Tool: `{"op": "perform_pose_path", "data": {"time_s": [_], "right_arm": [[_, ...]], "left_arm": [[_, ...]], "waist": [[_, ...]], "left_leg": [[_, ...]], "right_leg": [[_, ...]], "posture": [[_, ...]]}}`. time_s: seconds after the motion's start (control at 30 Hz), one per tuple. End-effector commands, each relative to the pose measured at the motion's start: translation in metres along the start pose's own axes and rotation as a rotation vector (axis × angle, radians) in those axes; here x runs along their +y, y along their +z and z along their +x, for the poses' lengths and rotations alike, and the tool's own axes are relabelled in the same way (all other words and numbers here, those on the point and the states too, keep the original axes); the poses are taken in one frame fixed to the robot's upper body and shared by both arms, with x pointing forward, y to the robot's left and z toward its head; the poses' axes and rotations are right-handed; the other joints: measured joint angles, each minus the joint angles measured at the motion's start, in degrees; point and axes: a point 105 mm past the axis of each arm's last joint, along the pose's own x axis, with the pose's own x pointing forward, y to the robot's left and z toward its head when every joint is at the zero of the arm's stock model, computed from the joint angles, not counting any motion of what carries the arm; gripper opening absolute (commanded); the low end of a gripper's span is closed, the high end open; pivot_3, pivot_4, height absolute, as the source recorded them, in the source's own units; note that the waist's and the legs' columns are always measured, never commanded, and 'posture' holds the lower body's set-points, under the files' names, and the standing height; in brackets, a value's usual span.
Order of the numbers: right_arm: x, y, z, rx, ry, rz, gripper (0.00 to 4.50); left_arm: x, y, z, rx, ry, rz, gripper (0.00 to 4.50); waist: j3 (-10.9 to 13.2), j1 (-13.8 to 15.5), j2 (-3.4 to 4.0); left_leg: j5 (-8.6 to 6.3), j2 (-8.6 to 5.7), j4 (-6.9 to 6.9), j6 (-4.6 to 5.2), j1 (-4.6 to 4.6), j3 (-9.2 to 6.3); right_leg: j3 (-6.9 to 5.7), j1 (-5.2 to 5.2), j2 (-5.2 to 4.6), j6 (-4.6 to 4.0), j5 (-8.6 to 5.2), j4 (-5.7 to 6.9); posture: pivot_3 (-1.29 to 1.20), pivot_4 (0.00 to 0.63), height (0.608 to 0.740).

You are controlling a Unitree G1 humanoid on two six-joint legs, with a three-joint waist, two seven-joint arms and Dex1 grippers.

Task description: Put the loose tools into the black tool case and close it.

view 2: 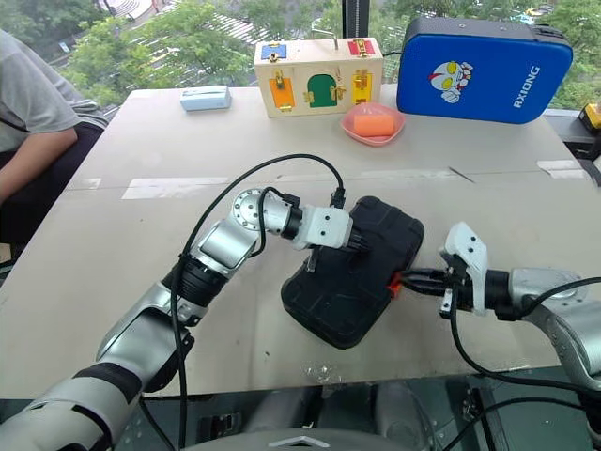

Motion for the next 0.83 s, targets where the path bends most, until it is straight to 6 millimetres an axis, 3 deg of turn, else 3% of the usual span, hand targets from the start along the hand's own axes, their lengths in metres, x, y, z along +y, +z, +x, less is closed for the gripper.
{"op": "perform_pose_path", "data": {"time_s": [0.03,0.13,0.17,0.23,0.37,0.4,0.5,0.53,0.67,0.83], "right_arm": [[0.002,0.000,-0.003,-0.003,0.004,-0.024,0.00],[0.002,-0.004,-0.022,0.045,-0.007,-0.126,0.00],[0.000,-0.005,-0.032,0.063,-0.011,-0.150,0.00],[0.001,-0.006,-0.057,0.100,0.037,-0.161,0.53],[-0.013,0.007,-0.098,0.136,0.036,-0.151,2.31],[-0.016,0.012,-0.108,0.144,0.040,-0.138,2.61],[-0.026,0.025,-0.131,0.171,0.046,-0.090,4.04],[-0.028,0.028,-0.135,0.175,0.050,-0.078,4.47],[-0.043,0.039,-0.142,0.116,0.032,-0.048,4.47],[-0.050,0.035,-0.132,0.105,0.033,-0.072,4.47]], "left_arm": [[-0.041,-0.046,0.011,0.144,-0.137,-0.165,0.07],[-0.033,-0.042,-0.010,0.089,-0.053,-0.302,0.07],[-0.030,-0.039,-0.025,0.054,-0.024,-0.381,0.35],[-0.034,-0.032,-0.071,-0.020,0.001,-0.527,0.99],[-0.056,-0.009,-0.163,-0.094,0.025,-0.753,2.87],[-0.063,-0.005,-0.186,-0.072,0.044,-0.804,3.14],[-0.082,0.007,-0.229,0.004,0.096,-0.871,4.49],[-0.085,0.010,-0.236,0.024,0.113,-0.871,4.50],[-0.086,0.019,-0.264,0.035,0.263,-0.904,4.50],[-0.082,0.011,-0.254,0.038,0.345,-0.820,4.50]], "waist": [[-0.07,0.49,-0.04],[-0.11,0.39,0.03],[-0.11,0.02,0.03],[-0.11,-1.01,0.13],[0.17,-2.78,0.38],[0.41,-2.85,0.44],[0.77,-1.91,0.55],[0.87,-1.50,0.65],[1.13,0.13,0.89],[1.17,0.54,0.93]], "left_leg": [[0.00,-0.01,0.01,0.00,0.00,-0.08],[0.02,-0.06,-0.01,-0.04,0.00,-0.08],[0.02,-0.07,-0.03,-0.04,0.00,-0.08],[0.01,-0.05,-0.15,-0.03,-0.03,-0.08],[-0.01,0.09,-0.42,0.00,0.04,-0.14],[-0.01,0.09,-0.41,0.00,0.01,-0.13],[0.03,0.05,-0.35,-0.07,-0.34,-0.08],[0.03,0.04,-0.34,-0.09,-0.34,-0.08],[0.07,-0.01,-0.46,-0.16,-0.35,-0.03],[0.00,-0.01,-0.55,-0.08,-0.36,-0.01]], "right_leg": [[-0.11,0.10,-0.01,0.02,-0.01,-0.13],[-0.09,0.25,-0.05,0.03,-0.01,-0.38],[-0.07,0.25,-0.05,0.03,-0.01,-0.39],[0.07,0.09,-0.01,0.03,-0.01,-0.35],[0.40,-0.14,0.09,-0.04,0.00,-0.27],[0.40,-0.19,0.11,-0.04,0.00,-0.27],[0.43,-0.48,0.02,-0.04,0.01,-0.31],[0.40,-0.47,0.00,-0.03,0.01,-0.38],[0.41,-0.47,-0.24,-0.05,0.00,-0.47],[0.43,-0.52,-0.29,-0.06,0.00,-0.47]], "posture": [[0.00,0.150,0.735],[0.00,0.150,0.735],[0.00,0.150,0.735],[0.00,0.150,0.735],[0.00,0.150,0.735],[0.00,0.150,0.735],[0.00,0.150,0.735],[0.00,0.150,0.735],[0.00,0.150,0.735],[0.00,0.150,0.735]]}}
